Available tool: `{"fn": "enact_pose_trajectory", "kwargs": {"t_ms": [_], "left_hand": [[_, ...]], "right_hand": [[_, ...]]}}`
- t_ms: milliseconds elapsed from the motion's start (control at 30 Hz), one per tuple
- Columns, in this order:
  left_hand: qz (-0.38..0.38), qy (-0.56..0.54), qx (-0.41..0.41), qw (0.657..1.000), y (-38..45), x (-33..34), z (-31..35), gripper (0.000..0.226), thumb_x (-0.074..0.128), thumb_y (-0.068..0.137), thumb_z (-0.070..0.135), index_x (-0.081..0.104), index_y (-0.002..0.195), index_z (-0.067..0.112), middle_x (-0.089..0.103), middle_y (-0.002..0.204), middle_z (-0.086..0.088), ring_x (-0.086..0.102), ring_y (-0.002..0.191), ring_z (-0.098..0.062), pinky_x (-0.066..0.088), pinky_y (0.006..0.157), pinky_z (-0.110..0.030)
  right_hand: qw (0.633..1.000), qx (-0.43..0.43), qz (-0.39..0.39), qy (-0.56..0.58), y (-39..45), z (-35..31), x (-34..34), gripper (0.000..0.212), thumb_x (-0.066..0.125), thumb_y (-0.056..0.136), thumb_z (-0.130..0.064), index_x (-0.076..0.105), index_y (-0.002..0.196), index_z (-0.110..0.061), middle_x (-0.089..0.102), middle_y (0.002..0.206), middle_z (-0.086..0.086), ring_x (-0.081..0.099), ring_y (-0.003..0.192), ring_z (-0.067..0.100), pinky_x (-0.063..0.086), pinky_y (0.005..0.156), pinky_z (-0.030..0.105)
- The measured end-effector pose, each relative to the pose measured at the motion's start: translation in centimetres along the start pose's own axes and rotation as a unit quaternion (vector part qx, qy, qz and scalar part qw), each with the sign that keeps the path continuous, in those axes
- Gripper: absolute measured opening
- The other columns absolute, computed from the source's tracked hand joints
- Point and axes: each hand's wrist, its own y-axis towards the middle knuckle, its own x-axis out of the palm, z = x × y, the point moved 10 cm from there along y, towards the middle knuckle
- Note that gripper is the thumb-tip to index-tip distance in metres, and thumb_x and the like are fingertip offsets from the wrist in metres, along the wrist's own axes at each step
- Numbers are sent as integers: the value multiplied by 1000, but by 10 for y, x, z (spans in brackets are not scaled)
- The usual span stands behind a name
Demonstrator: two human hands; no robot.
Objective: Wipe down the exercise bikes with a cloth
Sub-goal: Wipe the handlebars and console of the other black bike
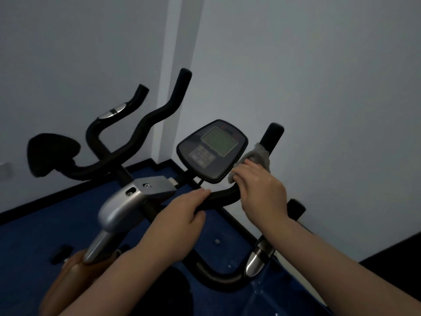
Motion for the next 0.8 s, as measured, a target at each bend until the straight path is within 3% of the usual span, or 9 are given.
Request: {"fn": "enact_pose_trajectory", "kwargs": {"t_ms": [100,267,400,600,800], "left_hand": [[4,8,-14,1000,-9,-9,-5,49,47,96,22,39,143,35,37,147,20,31,132,5,21,105,-13],[11,-6,-40,999,-35,-20,-19,51,46,97,23,34,144,37,32,150,22,28,134,6,19,104,-12],[36,7,-54,998,-50,-24,-26,48,45,98,27,34,144,36,34,150,20,31,135,3,23,105,-14],[111,-37,-91,989,-55,-36,-36,34,46,96,26,55,128,33,61,121,14,54,105,4,44,90,-22],[171,-59,-134,974,-58,-47,-48,23,47,94,25,65,107,33,65,96,18,57,87,9,43,72,-15]], "right_hand": [[996,67,28,43,-12,-3,-1,15,59,92,-14,73,94,-19,71,110,-4,58,120,15,42,89,23],[987,125,64,78,-39,-16,4,21,59,93,-15,72,109,-19,68,119,-4,53,125,13,36,97,21],[983,141,83,84,-47,-32,6,20,60,92,-15,73,108,-16,70,116,-2,55,122,14,43,98,28],[988,103,72,92,-52,-63,16,19,64,90,-12,73,107,-12,70,114,4,60,116,19,47,101,42],[990,32,39,133,-56,-77,27,24,64,89,-10,71,112,-12,67,120,6,59,119,19,38,109,38]]}}
